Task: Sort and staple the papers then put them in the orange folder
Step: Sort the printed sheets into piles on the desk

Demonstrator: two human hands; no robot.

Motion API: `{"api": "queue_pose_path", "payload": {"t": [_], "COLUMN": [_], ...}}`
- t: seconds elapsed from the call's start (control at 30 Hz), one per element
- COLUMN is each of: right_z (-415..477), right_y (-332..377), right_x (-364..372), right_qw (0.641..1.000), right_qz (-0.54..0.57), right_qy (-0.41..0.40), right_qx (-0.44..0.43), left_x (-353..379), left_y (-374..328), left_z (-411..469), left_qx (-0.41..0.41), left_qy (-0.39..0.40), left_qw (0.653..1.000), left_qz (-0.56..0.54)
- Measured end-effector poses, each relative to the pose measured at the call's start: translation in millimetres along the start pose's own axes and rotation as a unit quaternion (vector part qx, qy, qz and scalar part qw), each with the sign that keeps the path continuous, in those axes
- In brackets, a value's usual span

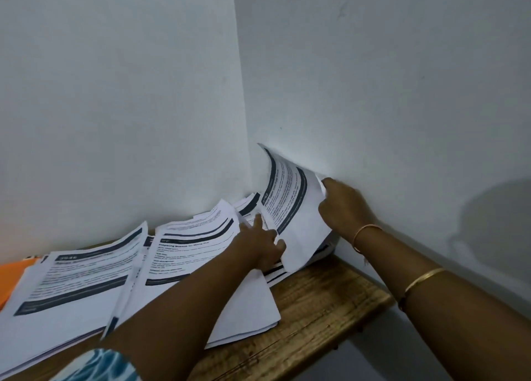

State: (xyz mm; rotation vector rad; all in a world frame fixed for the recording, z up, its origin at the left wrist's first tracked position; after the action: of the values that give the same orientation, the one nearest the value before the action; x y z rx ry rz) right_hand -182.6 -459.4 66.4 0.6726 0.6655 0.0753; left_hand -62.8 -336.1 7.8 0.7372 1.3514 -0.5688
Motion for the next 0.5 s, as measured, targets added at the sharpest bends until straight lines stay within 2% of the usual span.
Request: {"api": "queue_pose_path", "payload": {"t": [0.07, 0.1, 0.2, 0.23, 0.27, 0.3, 0.37, 0.5], "right_z": [-0.8, -1.5, -4.0, -4.1, -4.4, -4.3, -3.9, -2.9], "right_y": [-0.3, -0.6, -2.7, -4.3, -5.6, -6.4, -8.1, -14.4], "right_x": [5.2, 8.9, 28.2, 36.2, 43.2, 49.9, 60.0, 73.1], "right_qw": [1.0, 0.999, 0.994, 0.991, 0.988, 0.985, 0.979, 0.976], "right_qz": [0.02, 0.027, 0.087, 0.107, 0.121, 0.133, 0.155, 0.159], "right_qy": [0.002, 0.004, 0.032, 0.047, 0.062, 0.076, 0.092, 0.069], "right_qx": [0.014, 0.023, 0.054, 0.063, 0.071, 0.078, 0.098, 0.128], "left_x": [-3.9, -4.7, -5.1, -1.3, 0.6, 4.6, 1.6, 9.6], "left_y": [4.1, 9.6, 24.4, 30.9, 35.5, 39.6, 43.6, 52.1], "left_z": [-5.9, -8.8, -11.4, -8.5, -5.7, -4.1, -11.4, -17.5], "left_qx": [0.01, -0.015, 0.01, 0.01, 0.028, 0.015, -0.02, -0.047], "left_qy": [-0.04, -0.043, -0.115, -0.061, -0.133, -0.107, -0.193, -0.22], "left_qw": [0.997, 0.992, 0.986, 0.982, 0.975, 0.963, 0.958, 0.941], "left_qz": [-0.06, -0.113, -0.117, -0.18, -0.174, -0.247, -0.213, -0.252]}}
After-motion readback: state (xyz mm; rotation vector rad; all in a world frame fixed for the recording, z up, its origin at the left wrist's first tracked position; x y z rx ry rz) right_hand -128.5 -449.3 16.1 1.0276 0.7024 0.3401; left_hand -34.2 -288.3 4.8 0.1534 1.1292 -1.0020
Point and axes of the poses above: each hand's wrist, its own z-axis towards the middle knuckle, its own x-axis out of the palm, y = z × x, the point moved 3 cm from there along z, towards the middle knuckle, and after that the axes turned 13 degrees about z, right-handed, at the moved point
